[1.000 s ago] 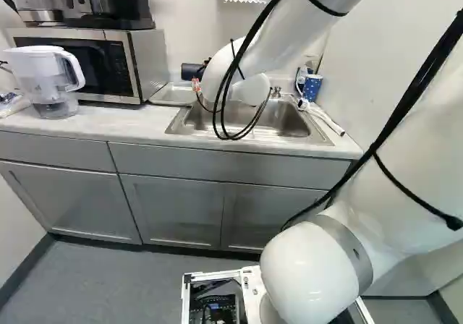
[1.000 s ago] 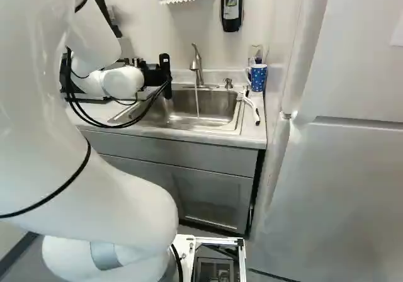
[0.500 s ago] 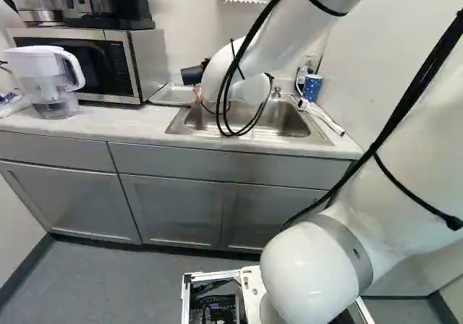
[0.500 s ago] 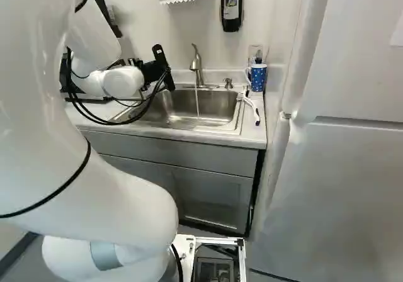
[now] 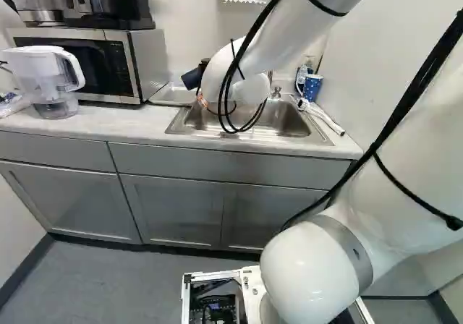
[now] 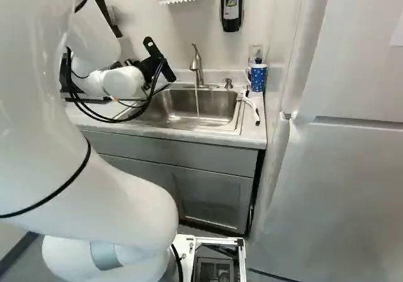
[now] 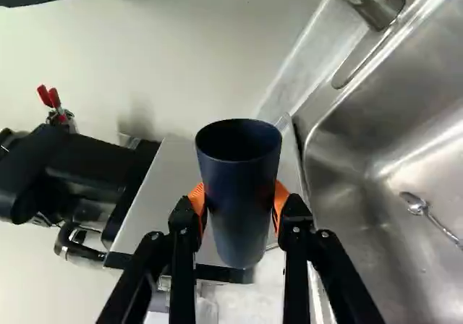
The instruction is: Rinse the cup and place it in the tray
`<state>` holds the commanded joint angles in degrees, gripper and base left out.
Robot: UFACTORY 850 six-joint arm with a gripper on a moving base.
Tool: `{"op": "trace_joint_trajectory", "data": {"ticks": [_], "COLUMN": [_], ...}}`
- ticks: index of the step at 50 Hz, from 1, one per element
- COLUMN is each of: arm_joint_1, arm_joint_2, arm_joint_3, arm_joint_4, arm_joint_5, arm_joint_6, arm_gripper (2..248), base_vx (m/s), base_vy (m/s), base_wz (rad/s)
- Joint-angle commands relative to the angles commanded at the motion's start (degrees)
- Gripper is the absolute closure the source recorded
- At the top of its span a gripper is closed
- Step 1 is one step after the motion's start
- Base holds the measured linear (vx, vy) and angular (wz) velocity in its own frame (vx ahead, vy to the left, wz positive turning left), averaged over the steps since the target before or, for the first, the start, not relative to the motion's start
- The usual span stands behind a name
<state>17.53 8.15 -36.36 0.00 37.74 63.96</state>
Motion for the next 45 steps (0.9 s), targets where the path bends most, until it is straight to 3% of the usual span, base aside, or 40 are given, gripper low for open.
{"op": "trace_joint_trajectory", "data": {"ticks": [45], "arm_joint_1": [0.00], "arm_joint_2": [0.00], "arm_joint_3": [0.00], "arm_joint_4": [0.00], "arm_joint_5": [0.00], "arm_joint_6": [-27.09], "arm_gripper": [139], "base_vx": [0.000], "base_vy": [0.000], "base_wz": [0.000]}}
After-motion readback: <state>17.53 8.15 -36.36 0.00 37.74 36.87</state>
